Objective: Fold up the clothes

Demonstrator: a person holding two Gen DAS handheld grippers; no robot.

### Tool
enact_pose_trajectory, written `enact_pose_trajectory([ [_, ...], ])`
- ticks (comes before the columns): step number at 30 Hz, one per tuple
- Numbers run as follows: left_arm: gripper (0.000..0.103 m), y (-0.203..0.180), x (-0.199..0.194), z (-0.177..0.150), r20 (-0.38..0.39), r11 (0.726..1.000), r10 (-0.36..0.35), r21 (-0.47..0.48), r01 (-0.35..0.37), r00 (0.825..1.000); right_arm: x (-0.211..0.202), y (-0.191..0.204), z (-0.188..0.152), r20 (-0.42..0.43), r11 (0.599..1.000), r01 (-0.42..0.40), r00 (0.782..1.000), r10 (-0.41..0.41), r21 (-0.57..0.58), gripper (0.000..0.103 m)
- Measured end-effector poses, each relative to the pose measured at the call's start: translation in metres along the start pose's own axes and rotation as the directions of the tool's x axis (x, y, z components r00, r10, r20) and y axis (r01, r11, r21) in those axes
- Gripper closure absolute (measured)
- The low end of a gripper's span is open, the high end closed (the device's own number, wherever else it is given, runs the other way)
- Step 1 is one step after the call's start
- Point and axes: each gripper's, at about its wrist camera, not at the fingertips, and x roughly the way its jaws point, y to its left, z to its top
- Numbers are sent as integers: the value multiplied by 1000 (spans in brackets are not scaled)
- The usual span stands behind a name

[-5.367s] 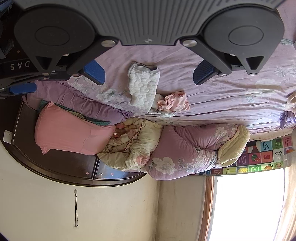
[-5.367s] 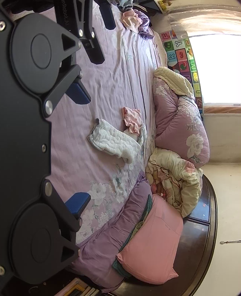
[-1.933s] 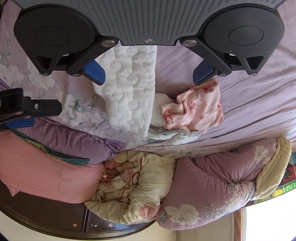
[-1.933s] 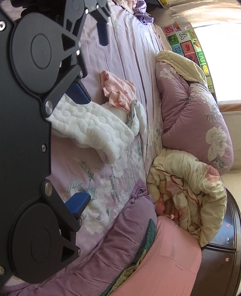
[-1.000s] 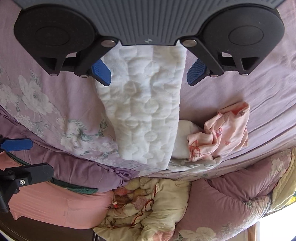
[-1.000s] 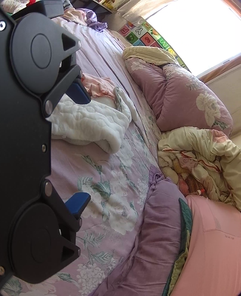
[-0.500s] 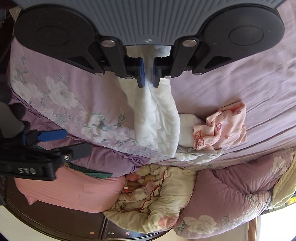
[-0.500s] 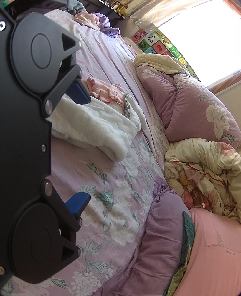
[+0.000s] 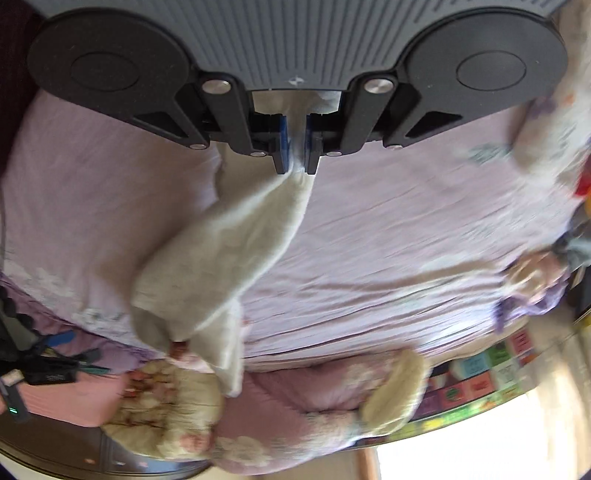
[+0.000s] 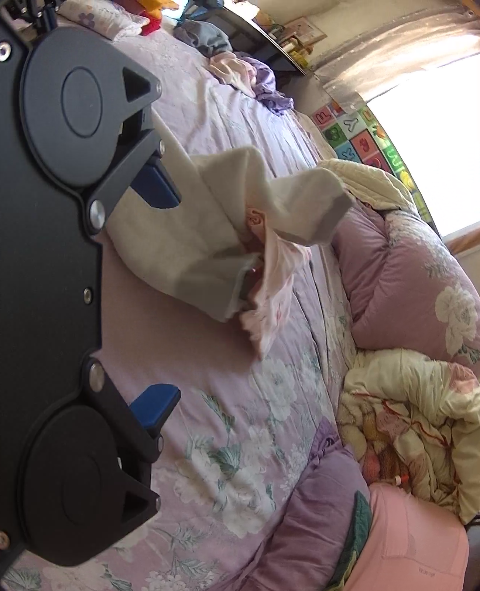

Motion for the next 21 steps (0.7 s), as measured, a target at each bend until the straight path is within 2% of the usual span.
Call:
enact_pose_trajectory([
  [2, 89, 21, -5, -15, -25, 993, 114, -23, -114, 993, 5, 11, -5, -21, 999, -29, 999, 28, -19, 0],
  [4, 80, 41, -10, -30, -53, 973, 226, -43, -228, 973, 11, 22, -11, -47, 998, -55, 997, 53, -37, 0],
  [5, 57, 48, -14, -34, -53, 965, 251, -59, -254, 967, 15, 28, -15, -64, 997, -65, 996, 62, -50, 0],
  [6, 37, 47, -18, -32, -28, 971, 224, -80, -225, 974, 19, 34, -19, -79, 995, -75, 994, 70, -59, 0],
  [10, 36, 33, -23, -12, 69, 987, 139, -93, -133, 988, 36, 57, -34, -114, 988, -138, 985, 130, -71, 0],
  [13, 36, 7, -12, 4, 121, 1000, 13, -29, -10, 993, 54, 71, -40, -130, 981, -186, 975, 178, -52, 0],
  [15, 36, -25, 6, 19, 132, 995, -95, 39, 91, 987, 65, 68, -39, -112, 989, -148, 983, 146, -14, 0],
  [16, 36, -45, 19, 28, 128, 985, -162, 87, 152, 978, 67, 63, -37, -95, 992, -124, 988, 125, 14, 0],
  [18, 36, -67, 41, 39, 131, 971, -218, 132, 201, 967, 71, 48, -31, -58, 991, -110, 992, 114, 80, 0],
  [21, 36, -84, 88, 66, 119, 949, -298, 147, 280, 947, 76, 35, -32, -59, 993, -96, 993, 101, 75, 0],
])
